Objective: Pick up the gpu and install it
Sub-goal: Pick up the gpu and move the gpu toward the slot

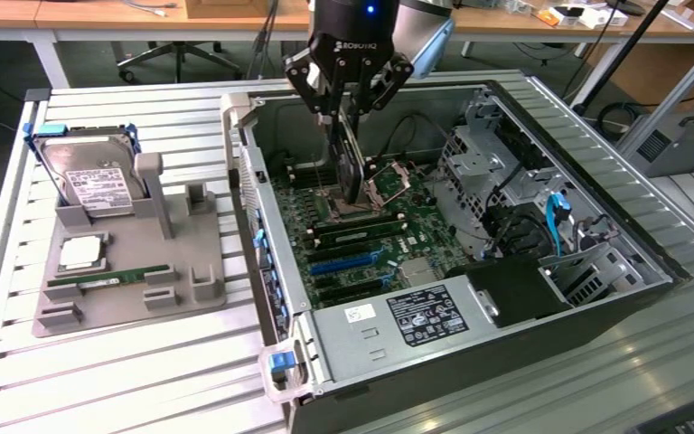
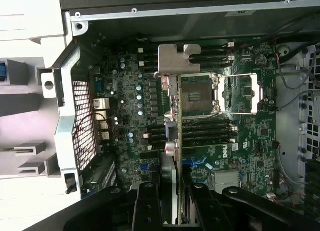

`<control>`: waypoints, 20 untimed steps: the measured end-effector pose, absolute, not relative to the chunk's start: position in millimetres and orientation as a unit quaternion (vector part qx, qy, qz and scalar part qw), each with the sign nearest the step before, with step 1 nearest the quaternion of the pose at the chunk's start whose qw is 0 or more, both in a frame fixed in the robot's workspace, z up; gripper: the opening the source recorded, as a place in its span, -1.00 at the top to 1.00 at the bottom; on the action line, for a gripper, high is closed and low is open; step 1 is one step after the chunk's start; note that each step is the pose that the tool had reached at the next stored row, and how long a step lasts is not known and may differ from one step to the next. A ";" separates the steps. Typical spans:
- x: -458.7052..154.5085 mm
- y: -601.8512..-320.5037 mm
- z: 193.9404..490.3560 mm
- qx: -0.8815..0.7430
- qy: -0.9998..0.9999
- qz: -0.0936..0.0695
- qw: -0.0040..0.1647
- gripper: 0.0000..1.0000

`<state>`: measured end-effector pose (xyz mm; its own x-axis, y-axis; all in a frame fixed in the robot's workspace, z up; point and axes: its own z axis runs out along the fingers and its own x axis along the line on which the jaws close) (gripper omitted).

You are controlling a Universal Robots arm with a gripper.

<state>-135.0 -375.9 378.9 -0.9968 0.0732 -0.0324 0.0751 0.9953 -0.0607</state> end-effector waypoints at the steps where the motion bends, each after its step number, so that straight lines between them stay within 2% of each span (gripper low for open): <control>1: -134.5 -375.9 378.4 0.037 0.999 -0.031 0.015 0.47; 20: -119.2 -376.2 370.1 0.037 0.999 -0.033 0.015 0.47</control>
<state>-119.2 -376.2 370.1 -0.9968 0.0731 -0.0327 0.0751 0.9951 -0.0647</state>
